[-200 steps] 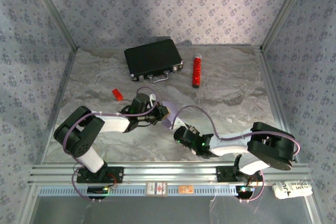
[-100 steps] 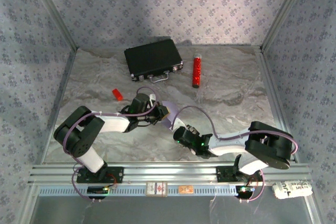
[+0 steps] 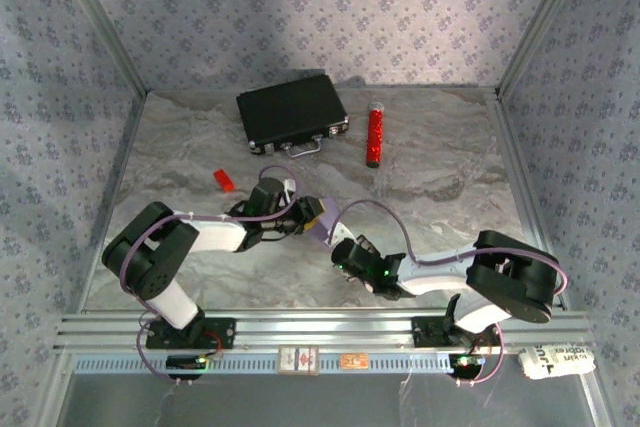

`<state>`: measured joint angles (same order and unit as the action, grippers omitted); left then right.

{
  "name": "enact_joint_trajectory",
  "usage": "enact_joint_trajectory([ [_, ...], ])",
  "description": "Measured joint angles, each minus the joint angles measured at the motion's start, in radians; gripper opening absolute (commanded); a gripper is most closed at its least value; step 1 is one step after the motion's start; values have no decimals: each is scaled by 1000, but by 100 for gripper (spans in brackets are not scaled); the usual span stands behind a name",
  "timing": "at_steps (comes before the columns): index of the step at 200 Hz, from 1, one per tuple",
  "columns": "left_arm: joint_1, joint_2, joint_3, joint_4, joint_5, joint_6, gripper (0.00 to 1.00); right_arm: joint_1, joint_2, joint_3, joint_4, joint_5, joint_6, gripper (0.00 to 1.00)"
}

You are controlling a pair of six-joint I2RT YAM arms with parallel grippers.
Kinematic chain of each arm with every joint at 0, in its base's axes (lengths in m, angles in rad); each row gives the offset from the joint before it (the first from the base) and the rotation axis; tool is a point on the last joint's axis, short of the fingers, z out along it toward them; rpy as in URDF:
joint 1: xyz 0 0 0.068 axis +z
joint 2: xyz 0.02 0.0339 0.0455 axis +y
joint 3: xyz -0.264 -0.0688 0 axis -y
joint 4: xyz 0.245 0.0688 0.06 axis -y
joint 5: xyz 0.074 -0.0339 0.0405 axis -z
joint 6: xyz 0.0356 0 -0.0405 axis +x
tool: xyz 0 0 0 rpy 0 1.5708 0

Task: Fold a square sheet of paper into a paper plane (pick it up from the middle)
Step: Fourth fold the wing at the center of the table.

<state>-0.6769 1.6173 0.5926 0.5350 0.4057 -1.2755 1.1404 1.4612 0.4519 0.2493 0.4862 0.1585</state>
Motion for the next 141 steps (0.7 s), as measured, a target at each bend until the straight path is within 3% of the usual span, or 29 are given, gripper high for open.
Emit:
enact_joint_trajectory([
  [30, 6, -30, 0, -48, -10, 18, 54, -15, 16, 0, 18, -39, 16, 3],
  [141, 25, -76, -1, -108, -25, 29, 59, -46, -14, 0, 48, -95, 41, 7],
])
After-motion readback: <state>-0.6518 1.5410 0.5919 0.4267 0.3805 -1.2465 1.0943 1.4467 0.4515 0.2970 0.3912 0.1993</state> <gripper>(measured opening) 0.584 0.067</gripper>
